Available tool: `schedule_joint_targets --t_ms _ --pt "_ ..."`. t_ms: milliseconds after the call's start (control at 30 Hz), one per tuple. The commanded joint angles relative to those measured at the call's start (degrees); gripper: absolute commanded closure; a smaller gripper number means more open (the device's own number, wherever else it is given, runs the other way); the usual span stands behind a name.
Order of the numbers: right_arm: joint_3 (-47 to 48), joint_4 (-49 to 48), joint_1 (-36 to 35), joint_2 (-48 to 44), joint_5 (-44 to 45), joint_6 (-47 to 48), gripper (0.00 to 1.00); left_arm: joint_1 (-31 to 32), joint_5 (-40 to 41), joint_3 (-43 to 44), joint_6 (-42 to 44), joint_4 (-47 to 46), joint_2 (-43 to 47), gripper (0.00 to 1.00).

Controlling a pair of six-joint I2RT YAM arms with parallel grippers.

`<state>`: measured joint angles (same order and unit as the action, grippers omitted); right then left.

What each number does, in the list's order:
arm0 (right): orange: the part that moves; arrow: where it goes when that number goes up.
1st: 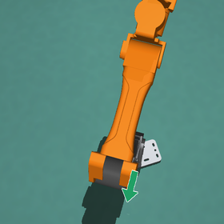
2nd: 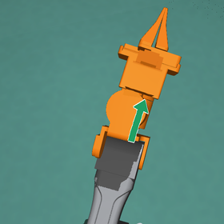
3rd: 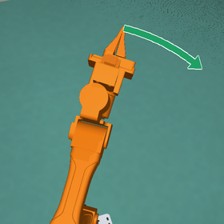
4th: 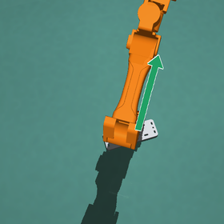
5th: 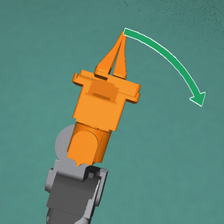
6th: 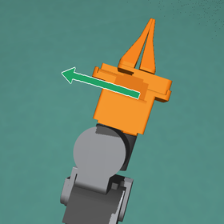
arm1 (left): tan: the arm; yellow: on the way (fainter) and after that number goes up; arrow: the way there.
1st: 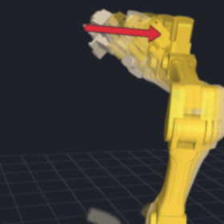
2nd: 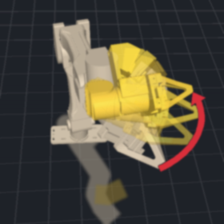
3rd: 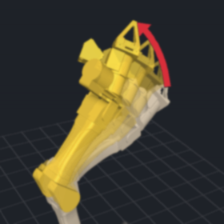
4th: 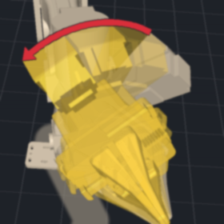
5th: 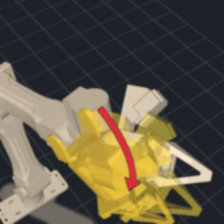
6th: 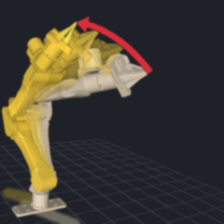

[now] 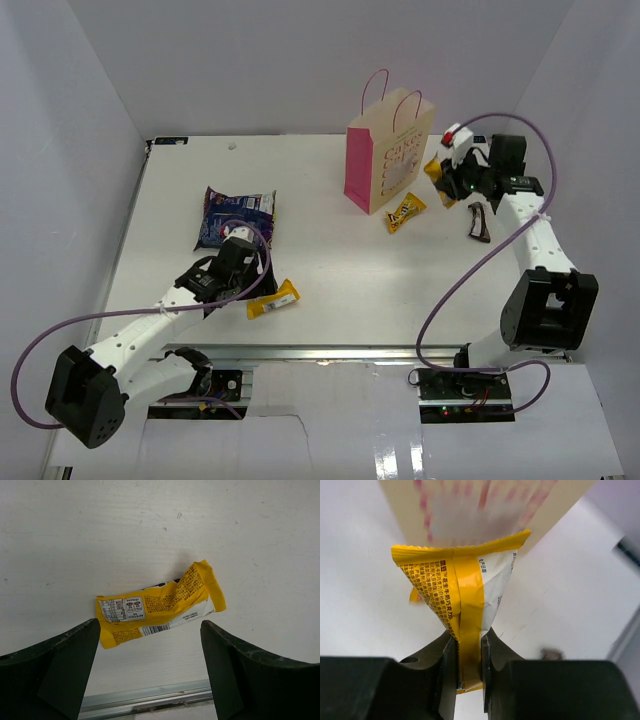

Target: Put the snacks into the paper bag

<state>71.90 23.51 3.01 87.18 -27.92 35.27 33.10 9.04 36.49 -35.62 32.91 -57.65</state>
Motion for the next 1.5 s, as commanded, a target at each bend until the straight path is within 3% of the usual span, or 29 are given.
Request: schedule_joint_targets --t_ms 0,133,233,333,467,700,900,1033,1133,1467 --pt "11.2 -12.8 0.0 -1.3 -5.9 -12.0 0.92 0.1 -1.7 2.2 0.6 0.2 -1.1 0.08" --pt "24.6 -21.8 -0.4 5.8 0.5 -34.4 0.92 0.1 -1.9 2.5 1.1 0.1 -2.0 0.08" --pt "35.7 -25.5 -1.6 12.5 2.4 -44.5 0.92 0.1 -2.0 1.7 0.5 0.1 -1.0 0.08" --pt "43.8 -29.3 -4.9 18.7 4.6 -48.1 0.92 0.2 -2.3 0.7 -0.3 0.1 0.3 0.08" --pt "47.5 -36.8 -9.2 23.0 11.2 -46.6 0.87 0.4 -2.8 0.4 -1.1 0.1 1.1 0.09" --pt "52.6 -40.2 -12.0 30.2 16.4 -44.2 0.83 0.6 -3.2 0.4 -1.9 0.7 1.8 0.09" --pt "44.4 -39.4 -12.0 26.6 14.2 -42.1 0.77 1.0 -3.9 0.2 -2.1 0.6 1.0 0.08" --pt "42.4 -38.0 -12.0 25.0 13.9 -41.1 0.56 1.3 -3.4 0.5 -1.7 0.5 -1.5 0.08" --pt "41.8 -37.7 -12.0 24.1 14.1 -40.5 0.47 1.4 -2.7 1.4 -1.5 0.6 -3.9 0.08" --pt "43.5 -34.9 -11.9 21.5 12.8 -40.9 0.41 2.9 -2.9 4.5 2.0 -2.1 -12.1 0.07"
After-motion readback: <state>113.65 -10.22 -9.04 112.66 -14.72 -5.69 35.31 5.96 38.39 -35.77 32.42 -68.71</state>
